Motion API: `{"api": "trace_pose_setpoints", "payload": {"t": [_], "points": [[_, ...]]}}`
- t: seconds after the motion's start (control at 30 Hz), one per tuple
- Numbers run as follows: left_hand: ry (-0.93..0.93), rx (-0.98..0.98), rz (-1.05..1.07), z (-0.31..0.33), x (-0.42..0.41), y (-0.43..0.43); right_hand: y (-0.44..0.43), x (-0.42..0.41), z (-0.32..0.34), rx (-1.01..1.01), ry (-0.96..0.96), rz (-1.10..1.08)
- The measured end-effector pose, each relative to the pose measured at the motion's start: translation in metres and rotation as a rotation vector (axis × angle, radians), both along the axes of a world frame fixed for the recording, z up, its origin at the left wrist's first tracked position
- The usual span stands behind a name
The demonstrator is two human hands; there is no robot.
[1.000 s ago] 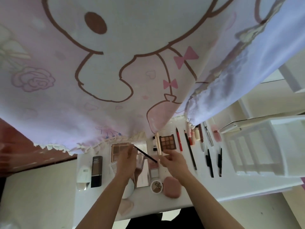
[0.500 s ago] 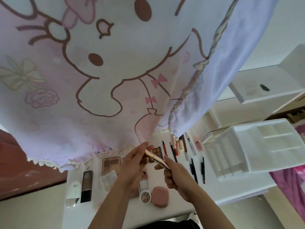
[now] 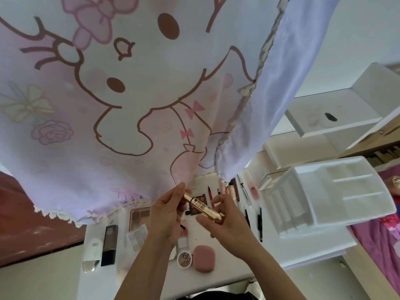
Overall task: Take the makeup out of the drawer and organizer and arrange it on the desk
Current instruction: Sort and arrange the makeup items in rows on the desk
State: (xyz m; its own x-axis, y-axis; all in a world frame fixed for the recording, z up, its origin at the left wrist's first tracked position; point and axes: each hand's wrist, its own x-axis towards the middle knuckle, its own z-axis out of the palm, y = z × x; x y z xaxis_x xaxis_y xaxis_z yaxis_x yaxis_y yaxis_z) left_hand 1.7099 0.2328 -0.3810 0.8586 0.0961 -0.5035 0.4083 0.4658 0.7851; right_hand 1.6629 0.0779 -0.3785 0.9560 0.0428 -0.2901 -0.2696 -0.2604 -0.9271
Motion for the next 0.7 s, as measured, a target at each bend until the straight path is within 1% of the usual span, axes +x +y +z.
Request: {"api": "trace_pose_setpoints", "payload": {"t": [0.07,0.13,0.3,0.43,0.53,0.63,0.7], "points": [[-0.005,0.005,-0.004,0.0028,0.0003,-0.0009,-0.0026,-0.0020,0.0075,0.109,0.150,0.064],[-0.014,0.009,-0.008,0.0052,0.0003,-0.0028,-0.0021,-0.0027,0.0092,0.199,0.224,0.053],[-0.040,0.038,-0.020,0.0094,0.0000,-0.0061,-0.0025,-0.0042,0.0053,0.254,0.209,-0.062],[-0.044,0.039,-0.013,0.0097,-0.0001,-0.0075,-0.0047,-0.0044,0.0129,0.352,0.294,-0.014],[-0.040,0.054,-0.023,0.0097,-0.0004,-0.0082,-0.0021,-0.0042,0.0108,0.302,0.303,0.009],[-0.042,0.057,-0.025,0.0093,-0.0014,-0.0075,-0.0007,-0.0054,0.0081,0.317,0.271,-0.025],[-0.036,0.070,-0.015,0.0092,-0.0019,-0.0076,-0.0012,-0.0060,0.0085,0.280,0.228,-0.033]]}}
